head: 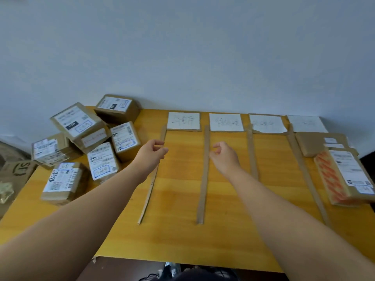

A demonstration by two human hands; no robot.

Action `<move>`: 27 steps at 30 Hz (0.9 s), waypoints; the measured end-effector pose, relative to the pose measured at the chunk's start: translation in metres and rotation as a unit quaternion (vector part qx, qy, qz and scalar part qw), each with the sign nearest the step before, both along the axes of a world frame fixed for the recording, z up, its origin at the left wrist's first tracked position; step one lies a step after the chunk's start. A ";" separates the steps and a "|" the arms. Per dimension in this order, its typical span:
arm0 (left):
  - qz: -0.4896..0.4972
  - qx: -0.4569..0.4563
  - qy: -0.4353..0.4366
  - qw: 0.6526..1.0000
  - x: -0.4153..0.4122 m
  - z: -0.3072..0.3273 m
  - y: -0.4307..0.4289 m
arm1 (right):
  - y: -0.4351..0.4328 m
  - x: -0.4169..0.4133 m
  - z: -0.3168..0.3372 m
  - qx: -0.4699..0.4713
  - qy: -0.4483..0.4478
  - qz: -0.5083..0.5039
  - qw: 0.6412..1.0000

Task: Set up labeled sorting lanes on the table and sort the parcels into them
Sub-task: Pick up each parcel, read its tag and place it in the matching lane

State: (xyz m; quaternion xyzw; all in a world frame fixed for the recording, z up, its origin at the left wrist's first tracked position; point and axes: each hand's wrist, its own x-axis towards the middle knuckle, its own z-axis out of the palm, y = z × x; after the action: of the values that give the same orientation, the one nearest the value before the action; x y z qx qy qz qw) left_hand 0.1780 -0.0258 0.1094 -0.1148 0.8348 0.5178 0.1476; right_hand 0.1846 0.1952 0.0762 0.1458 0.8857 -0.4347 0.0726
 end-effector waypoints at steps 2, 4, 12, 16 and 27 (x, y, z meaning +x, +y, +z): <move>0.012 -0.006 -0.003 1.000 -0.002 -0.003 -0.014 | -0.012 -0.010 0.001 -0.001 -0.006 0.020 1.000; 0.014 -0.023 -0.010 1.000 -0.004 -0.010 -0.026 | -0.022 -0.022 0.001 -0.004 -0.011 0.036 0.999; 0.042 -0.091 -0.040 0.994 -0.007 -0.032 -0.069 | -0.059 -0.050 -0.004 -0.001 -0.038 0.084 0.996; 0.023 -0.138 -0.004 0.990 -0.027 -0.027 -0.095 | -0.091 -0.059 -0.003 -0.001 -0.044 0.091 0.995; -0.093 -0.189 -0.015 0.977 -0.066 -0.045 -0.180 | -0.223 -0.085 -0.022 -0.061 -0.089 0.062 0.992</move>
State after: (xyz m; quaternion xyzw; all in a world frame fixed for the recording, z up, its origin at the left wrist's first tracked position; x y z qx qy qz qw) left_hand 0.1118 -0.2061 0.0641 -0.0701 0.9225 0.3327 0.1829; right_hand 0.0998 -0.0275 0.0538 0.1239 0.8549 -0.4679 0.1869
